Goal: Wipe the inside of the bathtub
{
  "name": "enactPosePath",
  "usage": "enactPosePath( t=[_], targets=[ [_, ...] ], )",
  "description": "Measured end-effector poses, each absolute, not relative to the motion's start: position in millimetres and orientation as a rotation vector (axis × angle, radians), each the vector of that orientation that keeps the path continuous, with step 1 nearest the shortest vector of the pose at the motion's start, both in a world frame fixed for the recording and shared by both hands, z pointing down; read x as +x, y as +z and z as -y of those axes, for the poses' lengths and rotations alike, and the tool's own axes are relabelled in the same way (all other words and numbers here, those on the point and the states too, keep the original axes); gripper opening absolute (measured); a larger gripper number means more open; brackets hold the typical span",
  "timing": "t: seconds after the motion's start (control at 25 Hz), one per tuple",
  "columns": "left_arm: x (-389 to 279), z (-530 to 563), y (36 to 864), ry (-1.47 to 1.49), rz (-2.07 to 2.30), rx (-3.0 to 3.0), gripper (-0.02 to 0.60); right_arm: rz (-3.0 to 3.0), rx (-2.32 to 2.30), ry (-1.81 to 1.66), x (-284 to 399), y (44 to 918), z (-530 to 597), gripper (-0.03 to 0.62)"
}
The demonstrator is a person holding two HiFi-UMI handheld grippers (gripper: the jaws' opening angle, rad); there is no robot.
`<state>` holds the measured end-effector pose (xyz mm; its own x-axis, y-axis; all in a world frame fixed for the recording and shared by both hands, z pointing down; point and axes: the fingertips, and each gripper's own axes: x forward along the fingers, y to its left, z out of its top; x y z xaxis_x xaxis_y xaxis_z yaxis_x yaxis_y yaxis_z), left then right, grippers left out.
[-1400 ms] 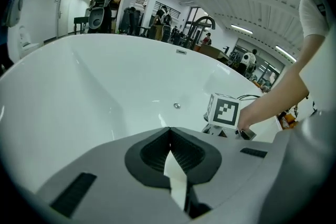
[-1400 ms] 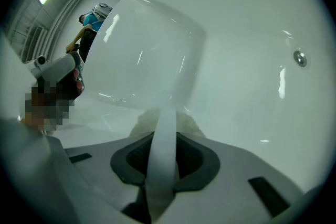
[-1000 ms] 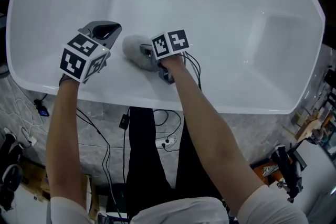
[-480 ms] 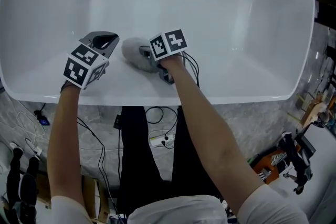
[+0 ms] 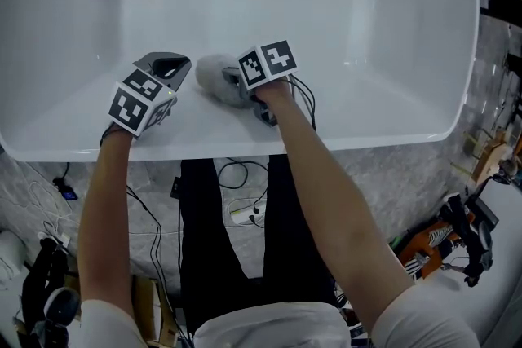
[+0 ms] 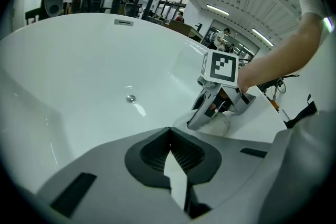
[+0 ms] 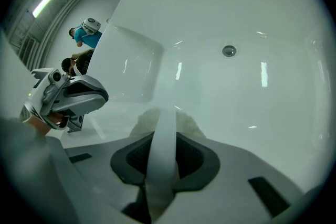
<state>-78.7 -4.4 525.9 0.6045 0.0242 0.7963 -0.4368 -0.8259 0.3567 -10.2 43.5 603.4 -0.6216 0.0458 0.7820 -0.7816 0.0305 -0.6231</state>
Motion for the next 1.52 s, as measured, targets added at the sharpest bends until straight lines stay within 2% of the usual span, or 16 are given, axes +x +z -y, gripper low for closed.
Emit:
enactPosePath(
  t=[1.52],
  targets=[
    [199, -72, 548, 1.311, -0.035, 2.357, 0.011, 1.564, 0.945, 1.64, 321, 598, -125, 0.092]
  ],
)
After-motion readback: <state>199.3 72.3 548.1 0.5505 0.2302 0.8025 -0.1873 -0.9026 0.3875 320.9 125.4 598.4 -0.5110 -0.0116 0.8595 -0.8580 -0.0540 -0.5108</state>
